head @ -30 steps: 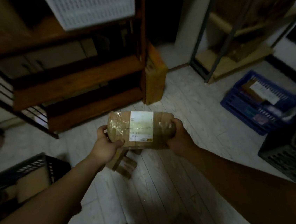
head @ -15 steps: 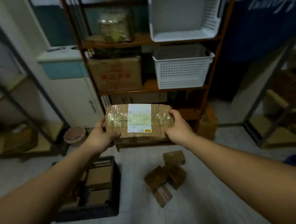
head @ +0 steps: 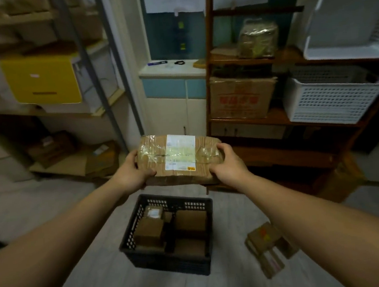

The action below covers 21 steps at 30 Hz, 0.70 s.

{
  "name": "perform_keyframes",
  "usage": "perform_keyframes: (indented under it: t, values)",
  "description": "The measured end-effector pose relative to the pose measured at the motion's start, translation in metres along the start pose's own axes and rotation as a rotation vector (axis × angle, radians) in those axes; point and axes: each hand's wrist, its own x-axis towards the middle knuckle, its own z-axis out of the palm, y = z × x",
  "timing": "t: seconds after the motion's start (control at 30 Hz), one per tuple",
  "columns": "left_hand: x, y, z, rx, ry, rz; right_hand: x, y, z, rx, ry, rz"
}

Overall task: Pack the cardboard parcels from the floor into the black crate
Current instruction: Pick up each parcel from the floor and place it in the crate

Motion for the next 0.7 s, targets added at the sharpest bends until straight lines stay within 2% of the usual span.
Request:
perform_keyframes:
  t: [0.4, 0.7]
  values:
    - [0.144, -0.056, -0.028, -0.015, -0.094, -0.104, 0.127, 0.011, 0.086, -0.122, 0.036, 0.052]
    - [0.247, -0.12, -0.033, 0.03, -0.237, -0.188, 0.183, 0.059, 0.165, -0.147, 0.031, 0.236]
